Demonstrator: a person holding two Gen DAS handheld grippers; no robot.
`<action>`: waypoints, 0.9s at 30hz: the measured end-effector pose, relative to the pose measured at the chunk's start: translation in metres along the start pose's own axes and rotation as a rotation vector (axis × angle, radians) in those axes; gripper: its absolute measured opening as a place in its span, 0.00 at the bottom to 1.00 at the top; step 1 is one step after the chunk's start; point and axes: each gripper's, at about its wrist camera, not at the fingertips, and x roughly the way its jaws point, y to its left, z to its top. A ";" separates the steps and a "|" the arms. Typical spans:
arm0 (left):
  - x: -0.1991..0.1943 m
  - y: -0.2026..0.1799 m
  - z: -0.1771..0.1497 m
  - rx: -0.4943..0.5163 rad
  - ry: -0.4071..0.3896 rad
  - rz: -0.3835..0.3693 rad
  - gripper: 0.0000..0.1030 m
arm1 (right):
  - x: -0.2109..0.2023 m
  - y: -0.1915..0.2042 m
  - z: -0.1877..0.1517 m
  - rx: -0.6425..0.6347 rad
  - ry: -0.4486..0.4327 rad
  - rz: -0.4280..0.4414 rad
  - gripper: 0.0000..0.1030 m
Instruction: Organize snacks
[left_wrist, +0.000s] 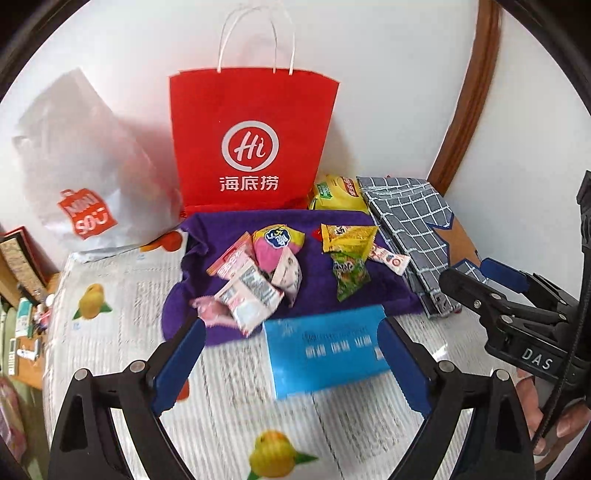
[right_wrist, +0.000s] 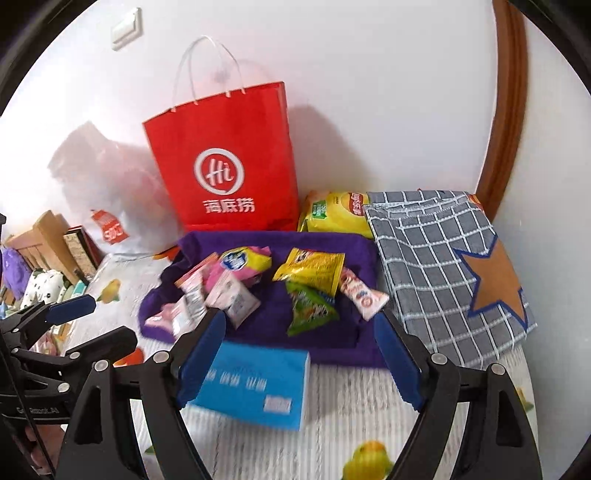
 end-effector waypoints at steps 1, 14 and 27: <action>-0.005 -0.002 -0.004 0.001 -0.006 0.009 0.91 | -0.007 0.000 -0.005 0.003 -0.004 0.004 0.80; -0.082 -0.033 -0.073 -0.009 -0.106 0.073 0.91 | -0.098 -0.009 -0.081 0.021 -0.094 -0.063 0.95; -0.118 -0.049 -0.097 -0.009 -0.155 0.092 0.91 | -0.142 -0.009 -0.110 0.000 -0.110 -0.089 0.99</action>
